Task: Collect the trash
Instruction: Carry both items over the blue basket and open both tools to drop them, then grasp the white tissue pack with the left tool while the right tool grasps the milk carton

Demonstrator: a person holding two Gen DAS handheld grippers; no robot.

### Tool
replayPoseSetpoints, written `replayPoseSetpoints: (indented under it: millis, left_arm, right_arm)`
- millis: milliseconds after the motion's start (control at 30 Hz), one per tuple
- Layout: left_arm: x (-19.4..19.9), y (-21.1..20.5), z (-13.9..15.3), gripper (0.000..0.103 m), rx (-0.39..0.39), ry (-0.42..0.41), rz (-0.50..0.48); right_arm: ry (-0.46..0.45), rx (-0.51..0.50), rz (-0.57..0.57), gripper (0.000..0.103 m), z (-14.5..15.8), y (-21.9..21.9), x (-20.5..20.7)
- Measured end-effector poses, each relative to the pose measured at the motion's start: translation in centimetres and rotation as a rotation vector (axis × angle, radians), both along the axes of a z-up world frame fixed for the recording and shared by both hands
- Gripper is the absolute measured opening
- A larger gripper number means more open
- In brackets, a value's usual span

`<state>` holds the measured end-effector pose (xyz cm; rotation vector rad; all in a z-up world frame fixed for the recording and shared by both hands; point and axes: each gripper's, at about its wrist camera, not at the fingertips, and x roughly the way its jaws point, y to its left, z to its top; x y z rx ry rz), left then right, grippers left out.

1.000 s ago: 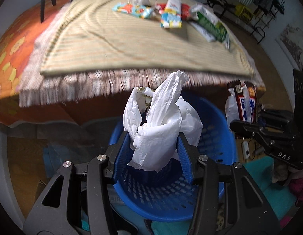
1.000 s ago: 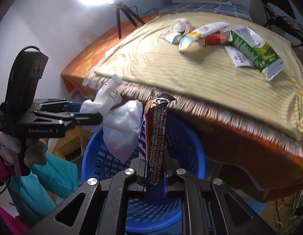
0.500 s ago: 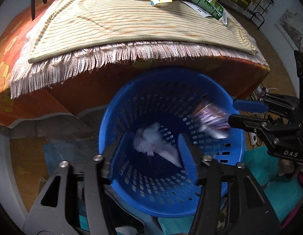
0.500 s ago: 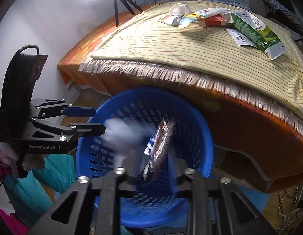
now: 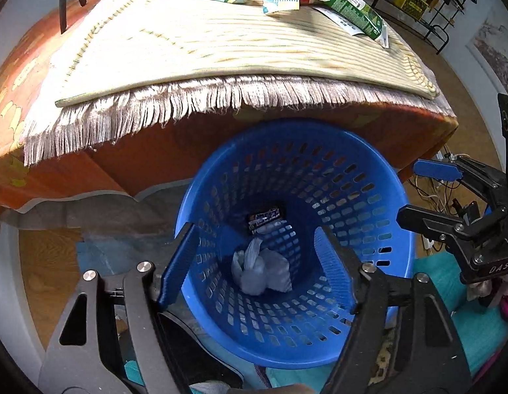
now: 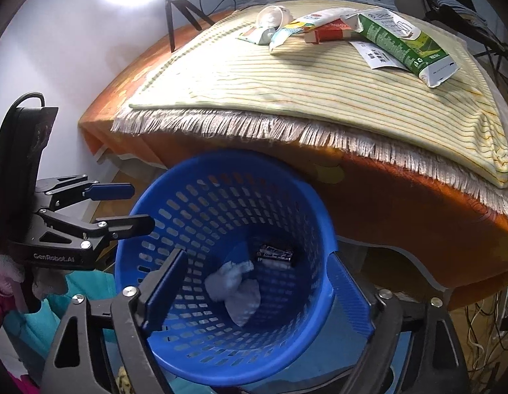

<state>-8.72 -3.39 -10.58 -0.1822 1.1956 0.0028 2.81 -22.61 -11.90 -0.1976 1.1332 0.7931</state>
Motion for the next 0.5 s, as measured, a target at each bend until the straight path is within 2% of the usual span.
replayPoseSetpoints:
  millis: [333,500]
  left_arm:
    - [1.1,-0.4,1.1,0.075,0.010,-0.035,-0.006]
    - [2.4,-0.7,2.4,0.075,0.026,-0.071,-0.016]
  right_arm:
    - [-0.020,-0.004,-0.048,0.094,0.5,-0.5,0.7]
    - [-0.046,0.011,-0.080,0.096,1.8,-0.8,1.6]
